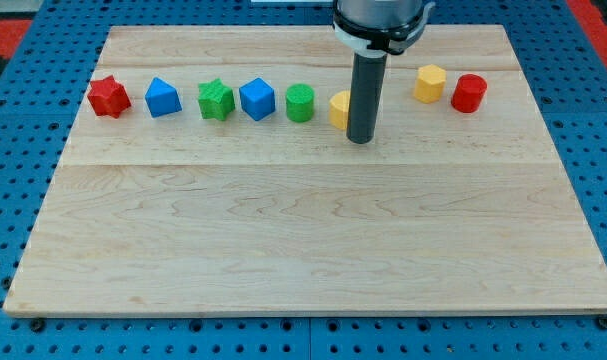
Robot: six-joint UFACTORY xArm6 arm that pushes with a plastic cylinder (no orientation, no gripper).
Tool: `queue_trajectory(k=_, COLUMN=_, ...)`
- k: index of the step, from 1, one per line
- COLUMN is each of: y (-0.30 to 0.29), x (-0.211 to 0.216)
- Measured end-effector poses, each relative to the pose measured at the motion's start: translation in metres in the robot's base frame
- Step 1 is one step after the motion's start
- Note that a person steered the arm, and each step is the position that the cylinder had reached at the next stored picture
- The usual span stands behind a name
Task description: Push the yellow hexagon red circle in a horizontal line
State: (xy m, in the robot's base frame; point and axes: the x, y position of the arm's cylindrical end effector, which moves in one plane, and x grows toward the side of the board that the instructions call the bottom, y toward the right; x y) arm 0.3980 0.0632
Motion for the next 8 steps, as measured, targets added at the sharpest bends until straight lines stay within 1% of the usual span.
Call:
queue_trajectory(k=2, y=0.000, x=-0.022)
queue_trajectory(k=3, y=0.022, x=0.000)
queue_trajectory(k=4, y=0.074, x=0.020)
queue_trajectory(k=5, y=0.112, x=0.027)
queue_trajectory(k=6, y=0.119, x=0.027)
queue_trajectory(k=7, y=0.119, x=0.017)
queue_trajectory(k=8, y=0.117, x=-0.022)
